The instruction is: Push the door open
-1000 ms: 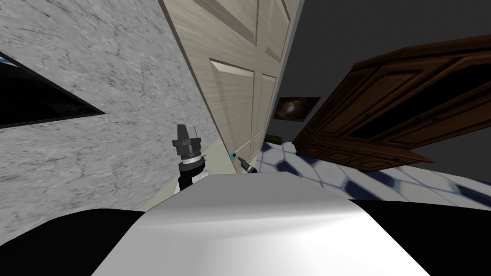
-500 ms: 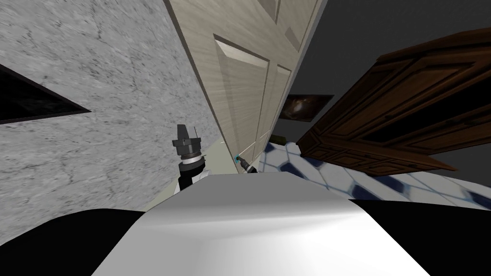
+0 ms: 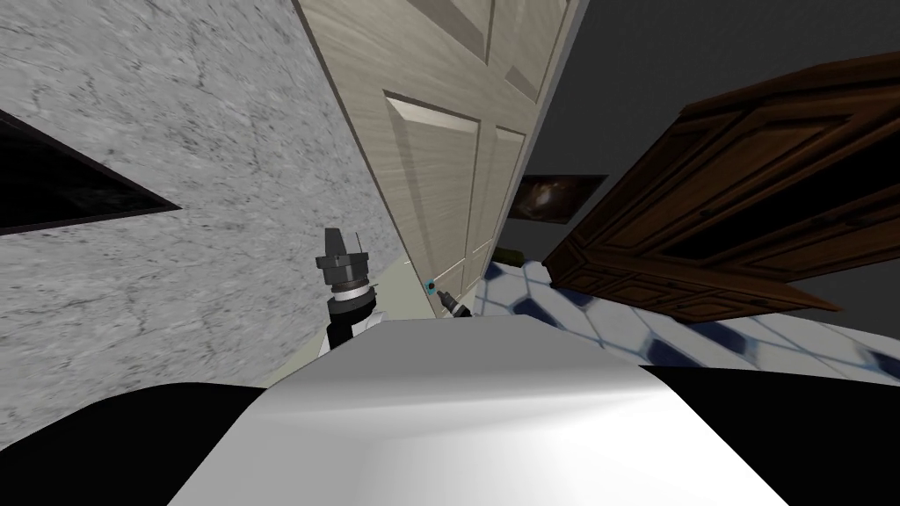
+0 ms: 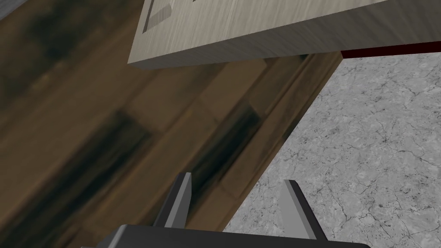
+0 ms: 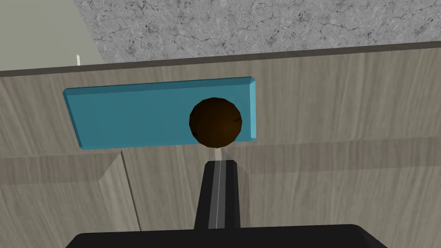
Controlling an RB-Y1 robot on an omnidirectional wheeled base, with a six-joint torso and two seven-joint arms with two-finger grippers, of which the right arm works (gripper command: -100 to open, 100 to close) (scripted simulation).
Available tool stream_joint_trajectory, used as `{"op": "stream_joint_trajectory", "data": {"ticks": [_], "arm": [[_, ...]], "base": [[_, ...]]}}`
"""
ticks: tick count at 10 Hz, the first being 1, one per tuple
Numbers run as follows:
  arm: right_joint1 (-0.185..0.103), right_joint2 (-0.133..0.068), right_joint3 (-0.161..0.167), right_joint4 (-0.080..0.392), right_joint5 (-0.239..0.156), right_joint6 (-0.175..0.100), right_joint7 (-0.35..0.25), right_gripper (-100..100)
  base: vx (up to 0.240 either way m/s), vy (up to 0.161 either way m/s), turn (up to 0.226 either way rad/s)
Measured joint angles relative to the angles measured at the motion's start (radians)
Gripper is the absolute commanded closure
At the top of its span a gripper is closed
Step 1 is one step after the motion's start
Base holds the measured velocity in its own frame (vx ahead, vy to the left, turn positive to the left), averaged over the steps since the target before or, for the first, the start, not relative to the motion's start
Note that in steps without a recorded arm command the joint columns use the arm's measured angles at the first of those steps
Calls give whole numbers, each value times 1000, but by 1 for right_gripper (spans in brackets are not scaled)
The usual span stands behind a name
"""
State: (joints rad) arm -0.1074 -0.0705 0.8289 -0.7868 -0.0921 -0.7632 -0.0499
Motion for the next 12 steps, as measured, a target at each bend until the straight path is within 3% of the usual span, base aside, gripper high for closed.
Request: {"op": "stream_joint_trajectory", "data": {"ticks": [1, 4, 5, 12], "arm": [[0, 0, 0, 0, 0, 0, 0, -100], [9, -4, -32, -9, -9, 6, 10, -100], [7, 4, -44, -2, -12, 7, 13, -100], [6, 7, -61, 15, -13, -8, 23, -100]], "base": [[-151, -12, -120], [-227, -43, -128], [-93, -22, -22], [171, 142, 27]]}}
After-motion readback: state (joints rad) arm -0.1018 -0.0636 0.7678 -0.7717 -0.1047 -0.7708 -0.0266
